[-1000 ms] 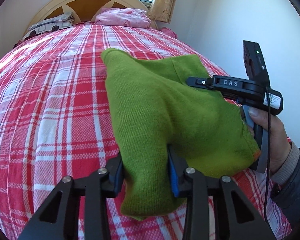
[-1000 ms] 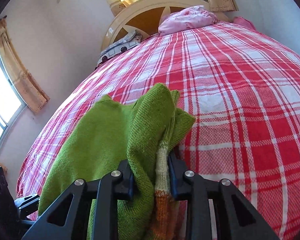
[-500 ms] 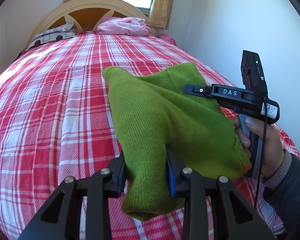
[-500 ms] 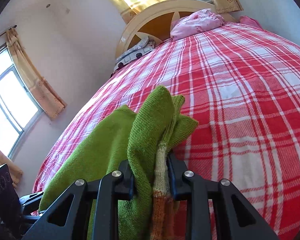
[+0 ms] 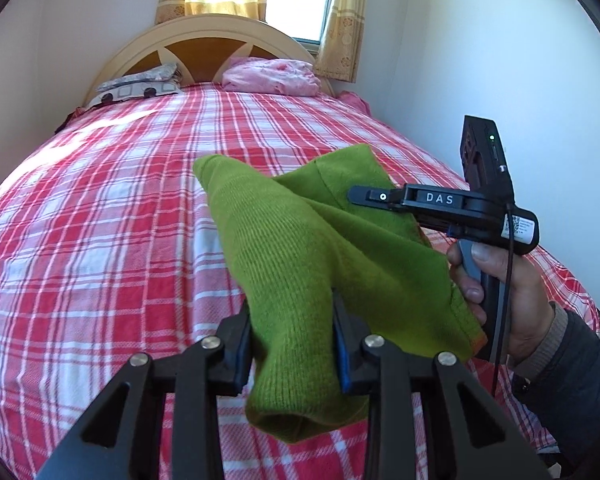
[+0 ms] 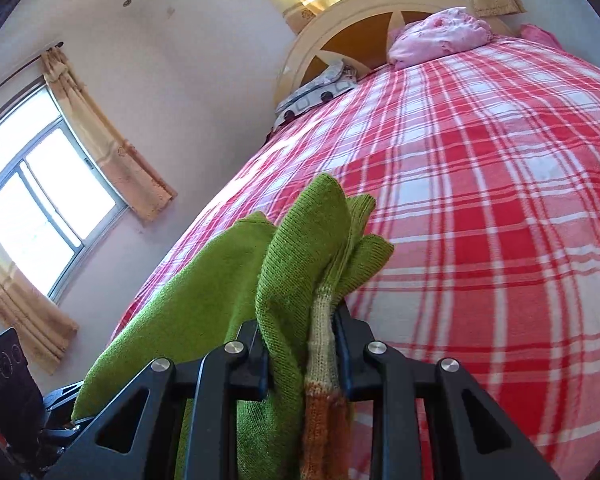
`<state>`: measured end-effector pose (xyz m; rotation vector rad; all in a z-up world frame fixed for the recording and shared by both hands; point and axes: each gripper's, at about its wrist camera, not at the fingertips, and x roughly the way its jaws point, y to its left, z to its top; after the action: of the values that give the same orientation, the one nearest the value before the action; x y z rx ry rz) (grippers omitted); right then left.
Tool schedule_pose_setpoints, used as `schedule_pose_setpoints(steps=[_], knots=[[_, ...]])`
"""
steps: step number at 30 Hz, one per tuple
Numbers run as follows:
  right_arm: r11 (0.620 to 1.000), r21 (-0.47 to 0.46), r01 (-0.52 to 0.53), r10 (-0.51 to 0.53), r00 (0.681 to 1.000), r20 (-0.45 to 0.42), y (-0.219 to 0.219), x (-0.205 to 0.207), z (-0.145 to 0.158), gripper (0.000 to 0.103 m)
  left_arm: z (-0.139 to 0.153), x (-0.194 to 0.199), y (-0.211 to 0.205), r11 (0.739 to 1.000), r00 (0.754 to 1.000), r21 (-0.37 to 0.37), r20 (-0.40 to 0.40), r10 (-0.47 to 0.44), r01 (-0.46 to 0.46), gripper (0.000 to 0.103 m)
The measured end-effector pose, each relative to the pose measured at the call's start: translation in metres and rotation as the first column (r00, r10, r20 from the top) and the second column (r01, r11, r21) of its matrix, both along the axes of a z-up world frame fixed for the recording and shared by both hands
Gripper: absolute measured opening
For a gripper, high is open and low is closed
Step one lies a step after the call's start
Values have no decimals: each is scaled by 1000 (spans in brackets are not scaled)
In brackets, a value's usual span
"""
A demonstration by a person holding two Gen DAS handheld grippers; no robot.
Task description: Fold small clothes
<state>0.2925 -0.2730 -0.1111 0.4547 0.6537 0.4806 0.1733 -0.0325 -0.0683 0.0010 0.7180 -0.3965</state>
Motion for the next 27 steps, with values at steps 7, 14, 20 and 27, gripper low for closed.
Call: schedule_pose_setpoints(steps=[7, 14, 20, 27], knots=[[995, 22, -95, 95, 995, 17, 52, 3, 7, 26, 5, -17, 35, 997, 997, 37, 25, 69, -70, 34], [986, 30, -166, 165, 986, 29, 99, 4, 13, 26, 6, -32, 64, 989, 991, 72, 47, 128, -131, 34], [976, 26, -215, 214, 976, 31, 133, 3, 15, 26, 9, -40, 87, 981, 985, 99, 62, 160, -166, 34], [965, 5, -263, 263, 965, 24, 170, 6, 17, 26, 4, -49, 114, 974, 980, 115, 61, 192, -198, 34]])
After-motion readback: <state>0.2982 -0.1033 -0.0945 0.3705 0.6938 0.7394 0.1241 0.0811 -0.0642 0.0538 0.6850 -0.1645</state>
